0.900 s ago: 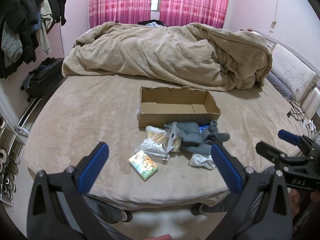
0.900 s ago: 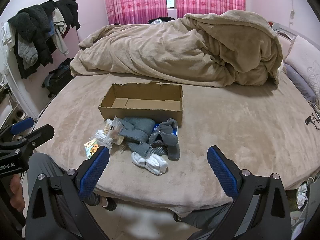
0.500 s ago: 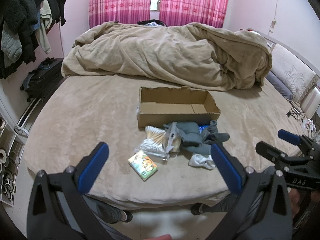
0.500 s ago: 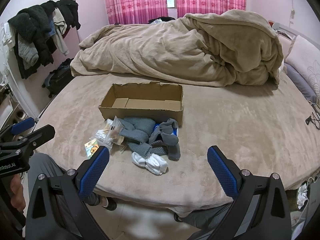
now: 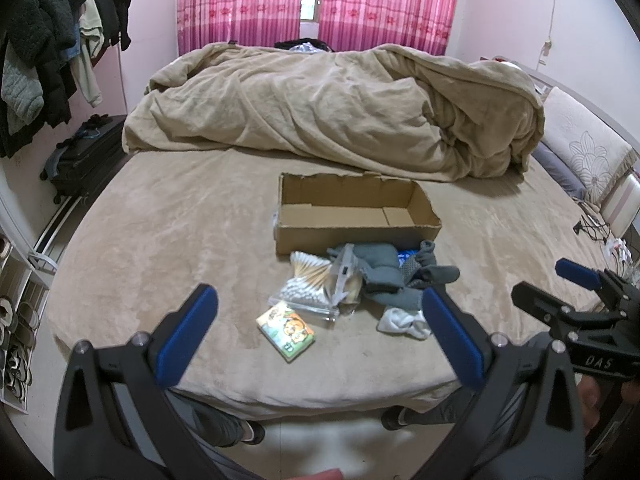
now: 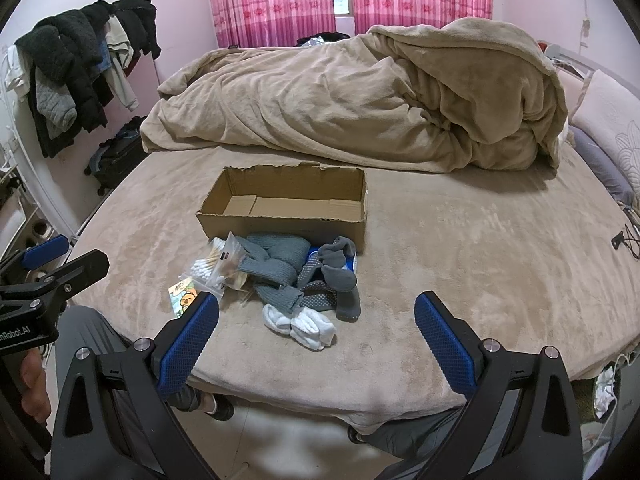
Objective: Organize objects
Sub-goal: 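Move both tools toward the items beside the cardboard box, then grasp the green cartoon tissue pack with left tool while right tool grasps white socks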
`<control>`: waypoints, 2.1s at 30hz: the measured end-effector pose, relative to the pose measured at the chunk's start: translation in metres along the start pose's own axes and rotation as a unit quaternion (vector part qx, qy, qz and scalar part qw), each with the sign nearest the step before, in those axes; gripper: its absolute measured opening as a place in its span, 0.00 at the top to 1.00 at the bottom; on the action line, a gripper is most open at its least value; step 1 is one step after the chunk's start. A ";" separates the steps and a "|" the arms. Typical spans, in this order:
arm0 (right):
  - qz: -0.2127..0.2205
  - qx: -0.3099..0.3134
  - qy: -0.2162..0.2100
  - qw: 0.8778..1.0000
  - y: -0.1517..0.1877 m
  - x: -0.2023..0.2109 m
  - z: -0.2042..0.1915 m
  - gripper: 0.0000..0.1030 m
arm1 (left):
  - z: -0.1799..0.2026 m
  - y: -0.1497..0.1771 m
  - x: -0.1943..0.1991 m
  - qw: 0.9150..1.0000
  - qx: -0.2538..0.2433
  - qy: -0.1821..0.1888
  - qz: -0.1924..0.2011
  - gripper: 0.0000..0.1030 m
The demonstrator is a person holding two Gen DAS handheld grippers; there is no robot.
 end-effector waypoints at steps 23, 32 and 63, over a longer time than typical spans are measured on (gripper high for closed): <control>0.004 -0.022 0.017 1.000 -0.004 -0.042 0.032 0.03 | -0.002 0.014 -0.060 0.999 -0.011 0.012 -0.037 0.00; -0.051 -0.020 0.009 0.998 0.031 -0.100 0.038 0.03 | -0.011 0.060 -0.130 0.994 -0.029 -0.002 -0.102 0.00; -0.116 0.037 -0.044 0.992 0.099 -0.159 -0.003 0.69 | -0.029 0.109 -0.169 0.992 0.004 0.011 -0.129 0.44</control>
Point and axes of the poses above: each gripper's, at about its wrist camera, not at the fingertips, and x roughly against the way its jaws point, z to its right, y to its underside, the point moved 10 cm from there along -x, roughly the way its jaws point, and after that the axes turned 8 degrees about -x, right-handed, at the moved point
